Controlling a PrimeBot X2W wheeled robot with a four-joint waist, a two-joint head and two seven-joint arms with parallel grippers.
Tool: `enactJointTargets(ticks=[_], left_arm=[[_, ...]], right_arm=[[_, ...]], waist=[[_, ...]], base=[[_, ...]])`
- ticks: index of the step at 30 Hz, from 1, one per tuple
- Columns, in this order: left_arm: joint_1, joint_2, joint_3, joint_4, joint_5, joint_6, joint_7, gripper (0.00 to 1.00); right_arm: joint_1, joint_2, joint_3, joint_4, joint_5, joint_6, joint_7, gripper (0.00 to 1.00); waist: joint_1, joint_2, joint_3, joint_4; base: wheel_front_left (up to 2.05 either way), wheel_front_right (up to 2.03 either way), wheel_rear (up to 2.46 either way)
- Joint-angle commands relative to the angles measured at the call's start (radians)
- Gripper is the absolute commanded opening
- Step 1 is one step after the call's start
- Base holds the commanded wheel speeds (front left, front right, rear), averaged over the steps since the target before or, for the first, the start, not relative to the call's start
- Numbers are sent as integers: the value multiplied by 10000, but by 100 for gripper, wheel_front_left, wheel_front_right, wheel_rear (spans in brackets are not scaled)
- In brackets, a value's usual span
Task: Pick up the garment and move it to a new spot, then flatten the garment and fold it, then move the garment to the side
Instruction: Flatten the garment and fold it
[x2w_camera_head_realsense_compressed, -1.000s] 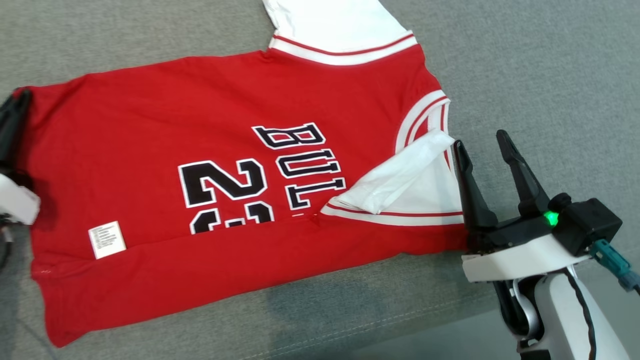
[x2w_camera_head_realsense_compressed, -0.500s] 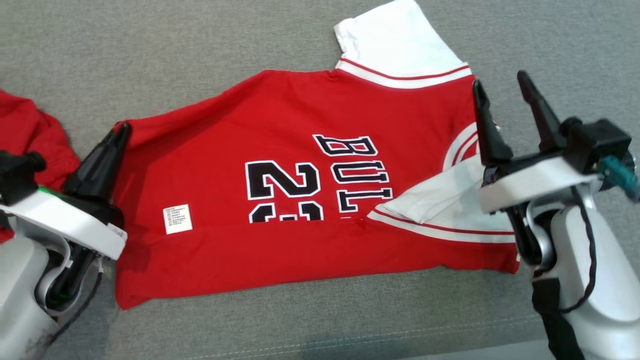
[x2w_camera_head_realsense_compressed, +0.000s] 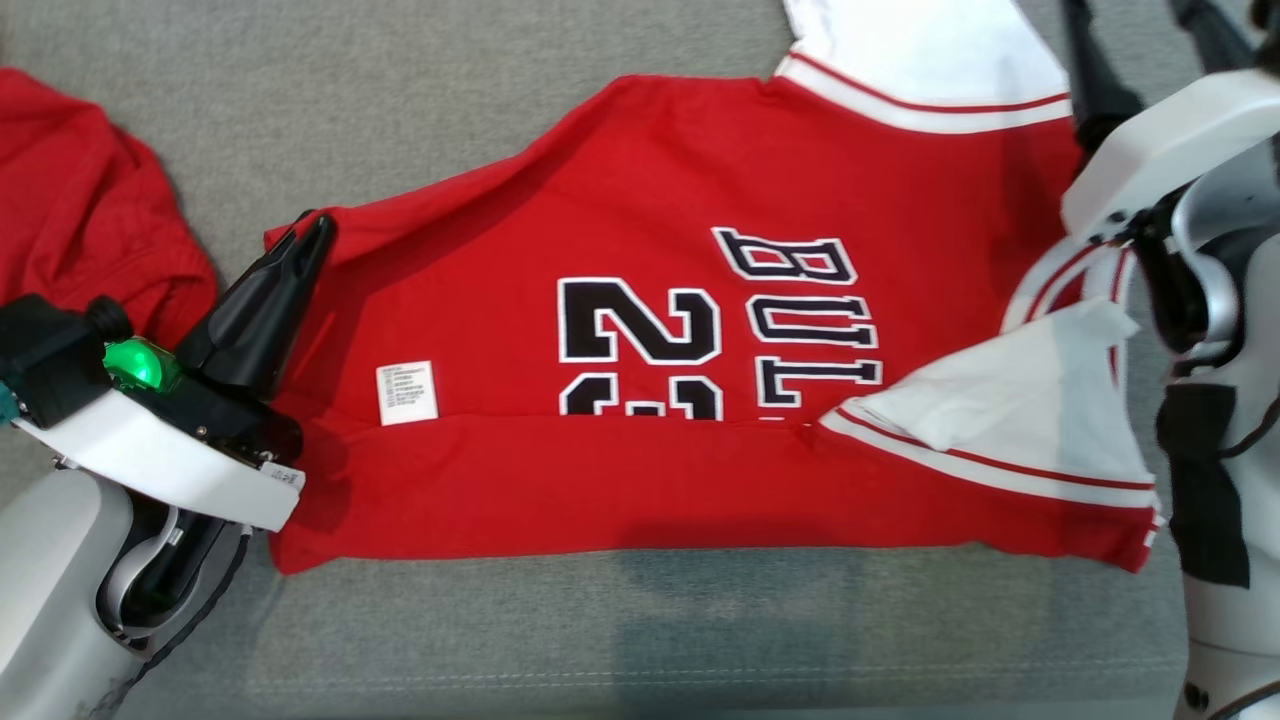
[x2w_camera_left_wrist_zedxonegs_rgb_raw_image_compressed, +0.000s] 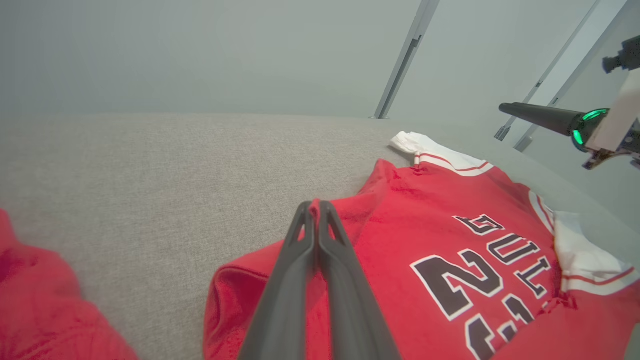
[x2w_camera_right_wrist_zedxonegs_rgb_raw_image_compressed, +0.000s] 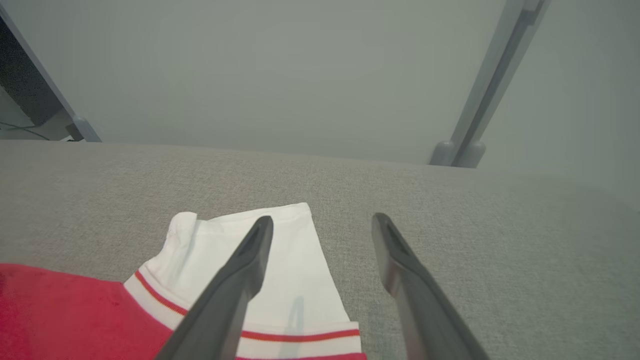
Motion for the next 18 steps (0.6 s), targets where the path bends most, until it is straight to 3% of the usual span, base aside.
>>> enactJointTargets(ticks=[1, 4, 18], left_arm=[[-22, 399, 479, -268, 30, 4, -98, 0], [31, 353, 437, -880, 55, 4, -98, 0], [-141, 268, 128, -2140, 217, 4, -99, 0]], right_arm=[[-147, 95, 58, -355, -172, 29, 136, 100], [-511, 95, -436, -592, -826, 29, 968, 100], [-1113, 95, -1417, -1575, -1936, 29, 2182, 100]], waist=[[0, 0, 323, 347], [0, 0, 625, 870], [0, 0, 1486, 2041]], base=[[0, 0, 0], [0, 0, 0], [0, 0, 0]])
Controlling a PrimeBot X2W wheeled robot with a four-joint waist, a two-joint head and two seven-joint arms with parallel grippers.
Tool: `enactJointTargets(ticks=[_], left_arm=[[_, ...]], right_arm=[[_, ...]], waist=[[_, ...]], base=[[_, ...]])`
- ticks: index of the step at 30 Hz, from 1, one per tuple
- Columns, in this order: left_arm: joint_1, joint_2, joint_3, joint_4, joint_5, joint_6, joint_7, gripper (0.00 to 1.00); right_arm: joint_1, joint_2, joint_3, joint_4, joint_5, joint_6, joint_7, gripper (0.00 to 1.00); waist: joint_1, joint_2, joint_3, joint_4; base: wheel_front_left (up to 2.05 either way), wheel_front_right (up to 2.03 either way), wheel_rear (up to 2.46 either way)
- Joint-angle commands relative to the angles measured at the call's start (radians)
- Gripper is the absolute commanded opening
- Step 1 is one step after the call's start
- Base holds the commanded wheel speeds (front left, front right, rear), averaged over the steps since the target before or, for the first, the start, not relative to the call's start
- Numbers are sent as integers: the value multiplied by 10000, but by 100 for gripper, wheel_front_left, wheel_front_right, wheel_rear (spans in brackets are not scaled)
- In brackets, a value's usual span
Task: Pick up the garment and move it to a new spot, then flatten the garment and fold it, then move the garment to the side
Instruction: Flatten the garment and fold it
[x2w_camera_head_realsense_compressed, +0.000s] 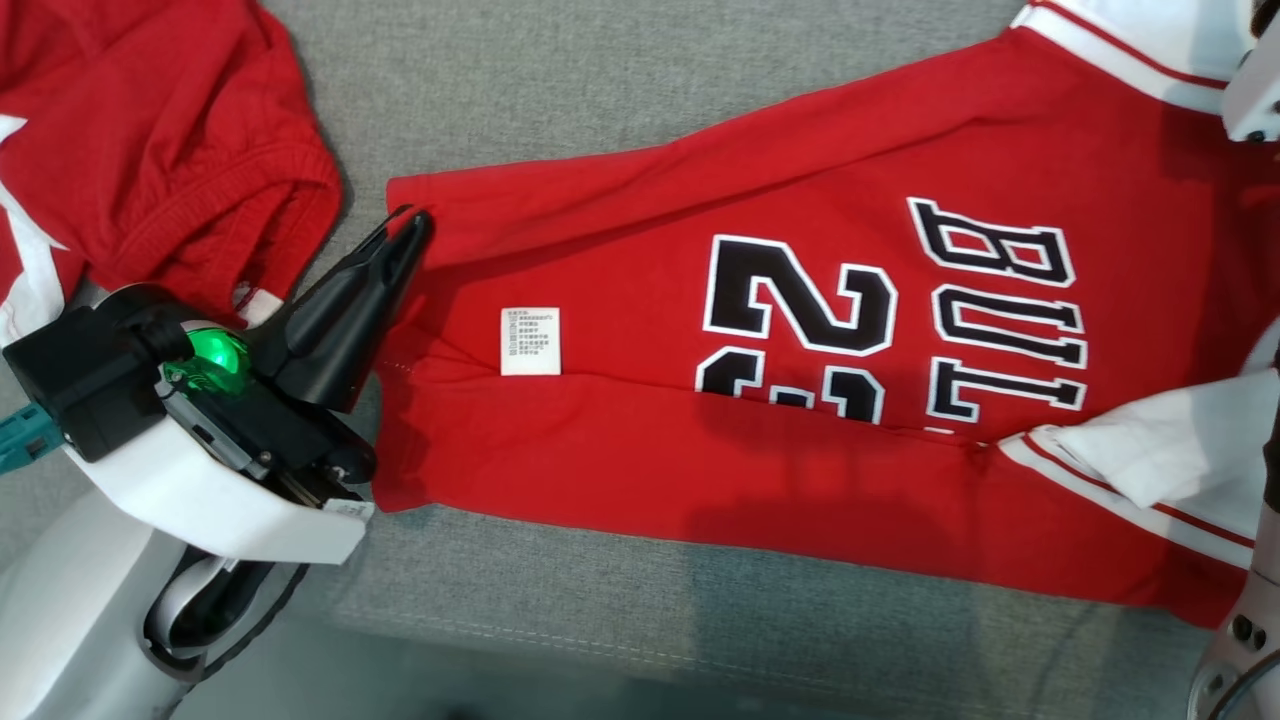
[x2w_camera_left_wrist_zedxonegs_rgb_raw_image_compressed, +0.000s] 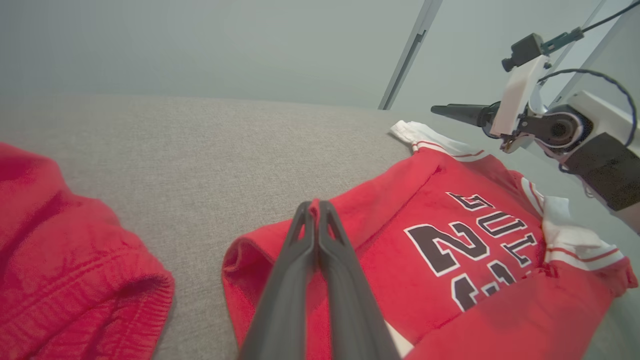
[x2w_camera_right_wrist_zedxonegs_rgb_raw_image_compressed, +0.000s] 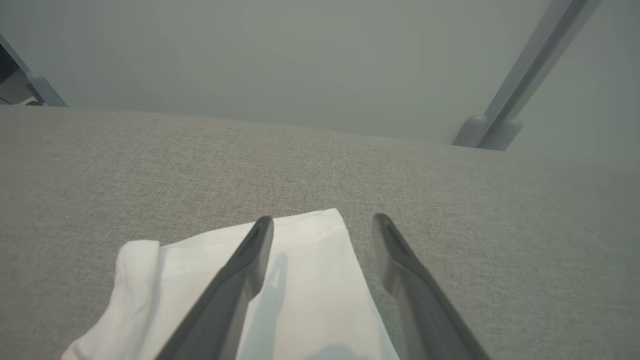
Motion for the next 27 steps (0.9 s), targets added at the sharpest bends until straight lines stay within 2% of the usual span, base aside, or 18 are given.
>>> enactJointTargets(ticks=[1, 7, 12, 23, 24, 25, 26, 27], left_arm=[[-149, 370, 383, -356, -4, 4, -56, 0], [-220, 307, 209, -876, 75, 4, -57, 0], [-215, 248, 185, -1111, 58, 4, -57, 0], [-202, 185, 203, -1148, -55, 4, -57, 0], [-206, 178, 203, -1140, -63, 4, -57, 0], [-212, 173, 201, -1133, -73, 4, -57, 0], [-215, 171, 205, -1125, -80, 4, -57, 0], [-215, 170, 214, -1114, -88, 4, -57, 0]], right_arm=[[-134, 132, 10, -459, -77, 29, 118, 100], [-266, 132, -600, -870, -257, 29, 56, 100], [-330, 132, -1270, -769, 66, 29, -330, 100], [-623, 132, -1114, 57, 283, 29, -852, 100], [-651, 132, -1069, 142, 286, 29, -841, 95], [-684, 132, -1067, 219, 336, 29, -862, 79], [-703, 132, -1041, 304, 354, 29, -865, 56], [-707, 132, -1018, 382, 361, 29, -860, 43]], waist=[[0, 0, 265, 266], [0, 0, 629, 515], [0, 0, 742, 650], [0, 0, 939, 834], [0, 0, 950, 846], [0, 0, 960, 852], [0, 0, 968, 848], [0, 0, 971, 838]], base=[[0, 0, 0], [0, 0, 0], [0, 0, 0], [0, 0, 0], [0, 0, 0], [0, 0, 0], [0, 0, 0], [0, 0, 0]])
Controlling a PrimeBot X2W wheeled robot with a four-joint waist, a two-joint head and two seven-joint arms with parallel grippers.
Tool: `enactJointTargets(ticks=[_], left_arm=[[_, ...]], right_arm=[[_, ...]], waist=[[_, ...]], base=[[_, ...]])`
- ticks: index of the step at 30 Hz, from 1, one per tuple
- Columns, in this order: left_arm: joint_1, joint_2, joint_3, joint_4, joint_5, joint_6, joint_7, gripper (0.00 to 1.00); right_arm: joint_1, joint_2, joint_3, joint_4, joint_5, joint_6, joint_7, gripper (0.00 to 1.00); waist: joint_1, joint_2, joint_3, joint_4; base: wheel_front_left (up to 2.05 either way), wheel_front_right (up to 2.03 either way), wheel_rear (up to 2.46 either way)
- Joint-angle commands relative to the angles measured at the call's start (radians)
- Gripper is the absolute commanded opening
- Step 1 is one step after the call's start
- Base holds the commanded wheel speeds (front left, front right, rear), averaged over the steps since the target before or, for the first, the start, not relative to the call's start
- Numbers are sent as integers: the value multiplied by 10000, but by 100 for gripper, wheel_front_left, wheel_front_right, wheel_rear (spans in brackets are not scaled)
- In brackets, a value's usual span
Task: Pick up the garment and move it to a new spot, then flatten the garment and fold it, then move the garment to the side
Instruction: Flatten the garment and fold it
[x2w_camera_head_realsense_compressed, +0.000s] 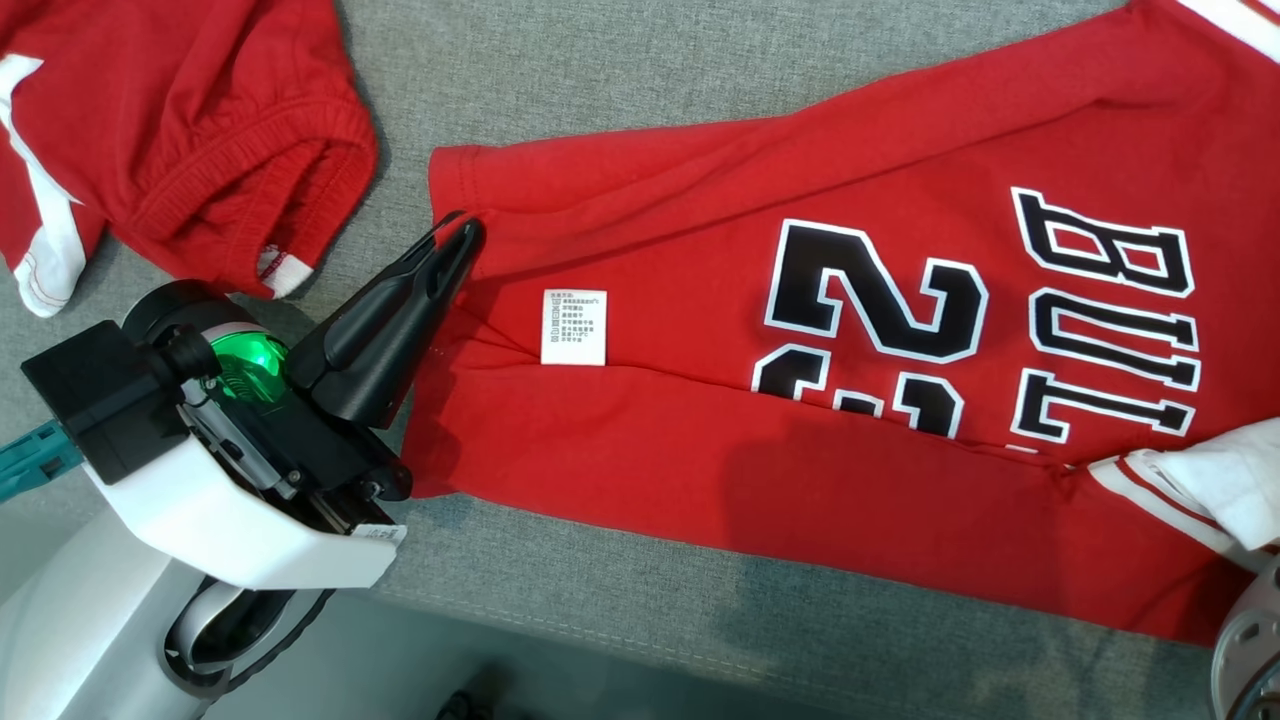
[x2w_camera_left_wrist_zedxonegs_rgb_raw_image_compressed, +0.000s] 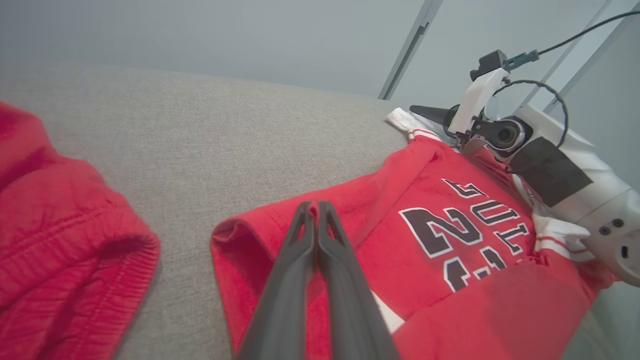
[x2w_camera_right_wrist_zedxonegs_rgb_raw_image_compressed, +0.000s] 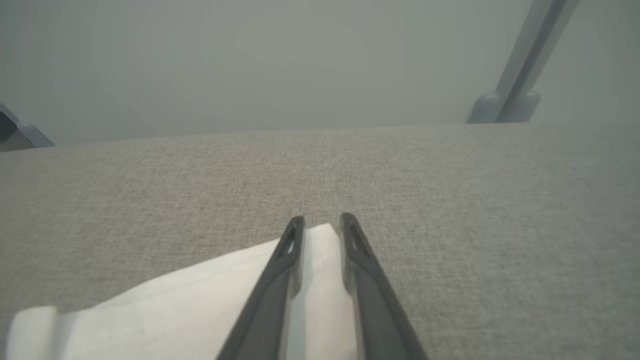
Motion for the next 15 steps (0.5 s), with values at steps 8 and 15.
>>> enactJointTargets(ticks=[8, 15], left_arm=[[-113, 456, 502, -105, -89, 4, -57, 0], [-102, 523, 469, -59, -116, 4, -57, 0]], right_arm=[[169, 237, 39, 38, 295, 31, -45, 0], [192, 237, -103, 401, 612, 31, -87, 100]], waist=[[0, 0, -134, -290], [0, 0, -205, -379]], base=[[0, 0, 0], [0, 0, 0]])
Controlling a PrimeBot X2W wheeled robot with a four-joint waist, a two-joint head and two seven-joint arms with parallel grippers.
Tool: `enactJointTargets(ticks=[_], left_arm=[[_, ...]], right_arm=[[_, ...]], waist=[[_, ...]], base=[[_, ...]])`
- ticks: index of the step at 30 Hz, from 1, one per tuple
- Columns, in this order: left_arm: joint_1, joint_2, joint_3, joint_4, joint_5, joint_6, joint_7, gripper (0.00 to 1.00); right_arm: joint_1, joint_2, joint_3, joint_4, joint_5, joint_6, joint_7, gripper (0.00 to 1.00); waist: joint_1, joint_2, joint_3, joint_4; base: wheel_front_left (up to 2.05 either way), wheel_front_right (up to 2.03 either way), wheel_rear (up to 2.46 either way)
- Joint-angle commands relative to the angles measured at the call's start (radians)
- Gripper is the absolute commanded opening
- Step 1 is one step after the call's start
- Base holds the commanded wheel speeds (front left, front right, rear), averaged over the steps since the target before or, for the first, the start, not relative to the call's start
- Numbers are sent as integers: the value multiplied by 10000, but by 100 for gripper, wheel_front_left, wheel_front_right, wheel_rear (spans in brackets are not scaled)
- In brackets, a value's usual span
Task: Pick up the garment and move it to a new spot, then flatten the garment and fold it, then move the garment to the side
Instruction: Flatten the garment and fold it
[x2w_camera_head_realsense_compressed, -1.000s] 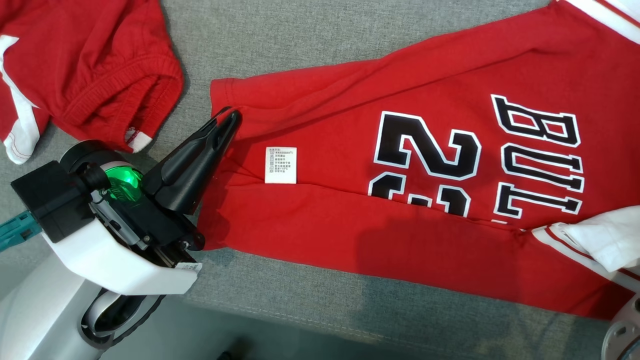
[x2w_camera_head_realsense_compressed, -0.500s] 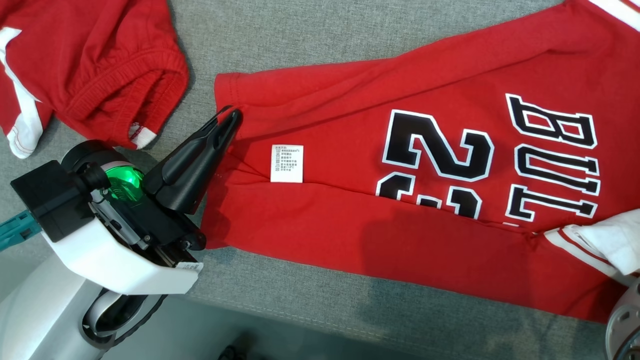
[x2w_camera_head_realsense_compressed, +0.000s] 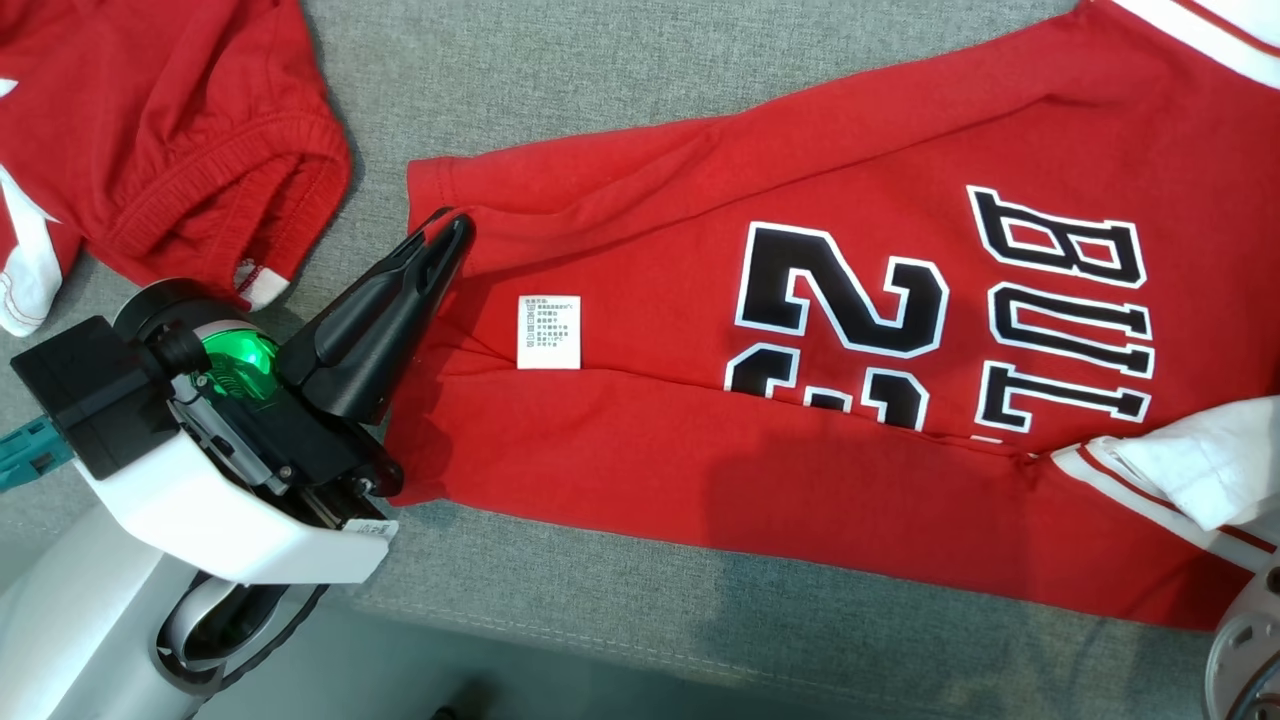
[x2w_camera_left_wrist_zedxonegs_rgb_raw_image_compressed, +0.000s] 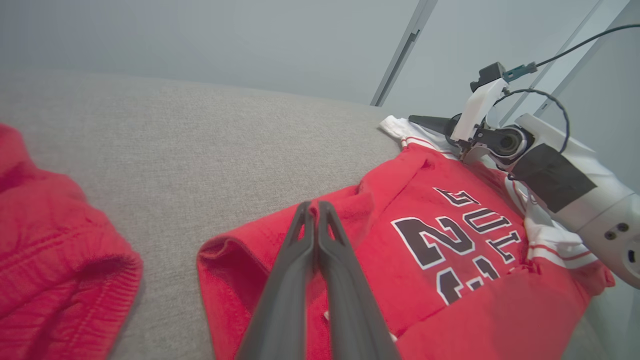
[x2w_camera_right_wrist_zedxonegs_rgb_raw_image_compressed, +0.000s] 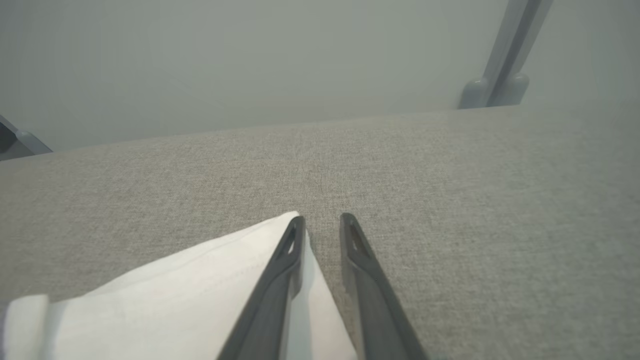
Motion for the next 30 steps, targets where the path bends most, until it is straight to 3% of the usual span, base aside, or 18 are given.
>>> enactJointTargets(ticks=[1, 14, 17, 19, 27, 30], left_arm=[[-95, 462, 412, -103, -37, 4, -57, 0], [-112, 419, 424, 54, -158, 4, -57, 0], [-93, 413, 433, 44, -180, 4, -57, 0], [-77, 405, 426, 29, -197, 4, -57, 0], [-78, 405, 434, 29, -256, 4, -57, 0], [-62, 399, 485, 83, -259, 4, -57, 0]], right_arm=[[158, 189, 163, -86, 82, 31, 10, 100], [26, 189, 625, 544, 25, 31, 851, 98], [71, 189, 715, 422, -20, 31, 1068, 76], [117, 189, 810, 262, -70, 31, 1207, 49], [224, 189, 878, -428, -84, 31, 1102, 18], [311, 189, 804, -701, 69, 31, 896, 0]], waist=[[0, 0, 7, 13], [0, 0, -32, 12], [0, 0, -42, -11], [0, 0, -44, -22], [0, 0, -66, -70], [0, 0, -111, -119]], base=[[0, 0, 0], [0, 0, 0], [0, 0, 0], [0, 0, 0], [0, 0, 0], [0, 0, 0]])
